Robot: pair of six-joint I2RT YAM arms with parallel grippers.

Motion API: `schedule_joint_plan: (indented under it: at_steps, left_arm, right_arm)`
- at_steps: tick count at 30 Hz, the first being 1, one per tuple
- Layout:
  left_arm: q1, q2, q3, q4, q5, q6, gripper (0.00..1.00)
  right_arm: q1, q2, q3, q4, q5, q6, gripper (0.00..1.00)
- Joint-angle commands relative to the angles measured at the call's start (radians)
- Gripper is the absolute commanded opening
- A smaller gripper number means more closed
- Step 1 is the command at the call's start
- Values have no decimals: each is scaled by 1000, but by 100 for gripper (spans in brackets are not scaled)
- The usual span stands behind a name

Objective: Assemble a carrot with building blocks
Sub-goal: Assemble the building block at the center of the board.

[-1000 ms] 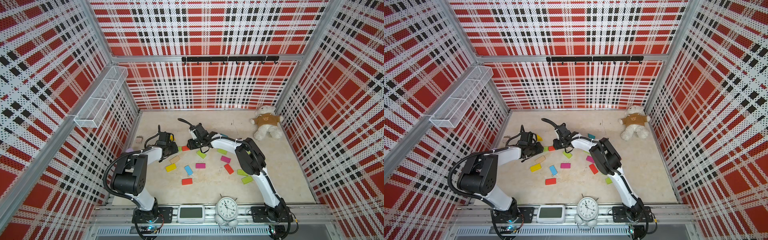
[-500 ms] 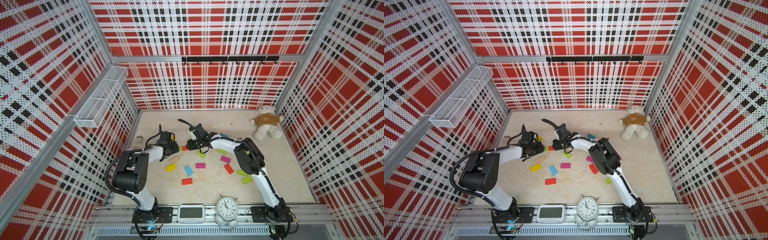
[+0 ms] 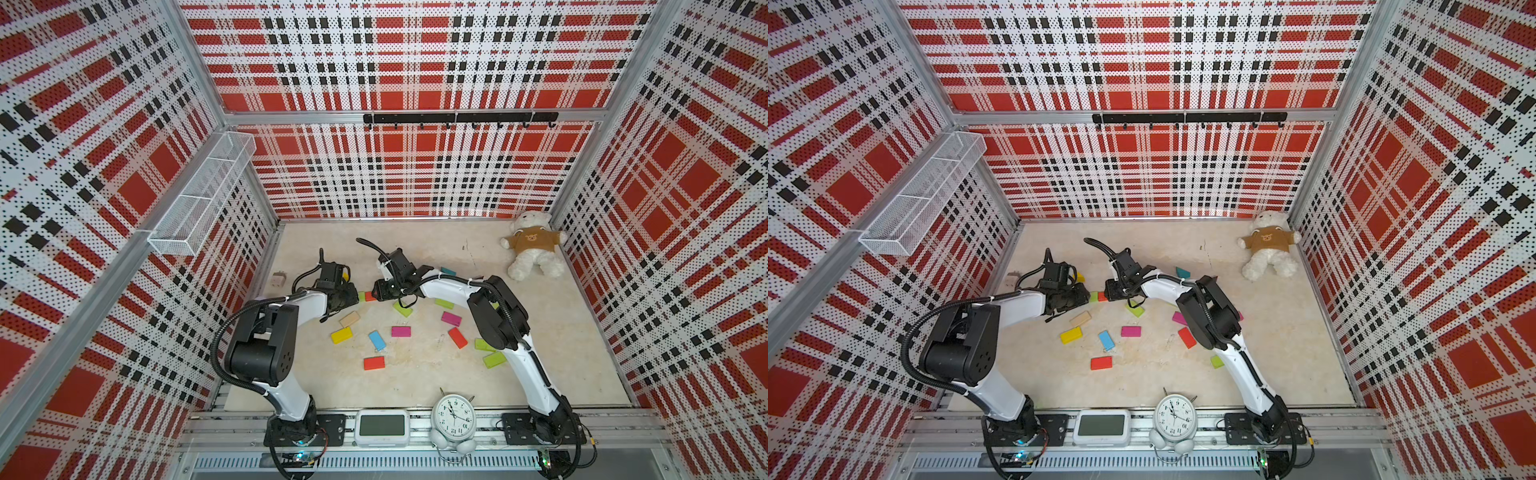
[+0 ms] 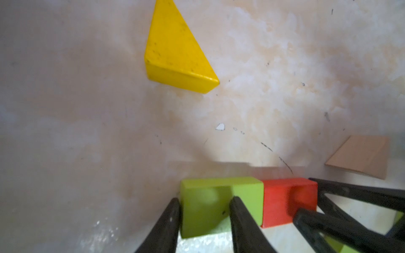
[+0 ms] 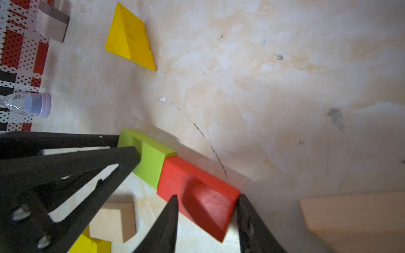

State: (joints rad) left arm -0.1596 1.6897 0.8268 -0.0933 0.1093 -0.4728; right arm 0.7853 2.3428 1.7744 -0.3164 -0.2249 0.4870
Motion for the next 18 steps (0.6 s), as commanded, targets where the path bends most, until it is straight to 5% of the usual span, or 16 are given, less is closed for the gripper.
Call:
schedule_joint_plan:
  at_steps: [1,18]
  left_arm:
    - [-11,11,22,12,1,10,42]
    - [-11,19,33,8,-21,31,46]
  right_arm:
    - [17,-17,-17,45,-22,15,44]
    - [32,-41,-51,54,-19,38,44]
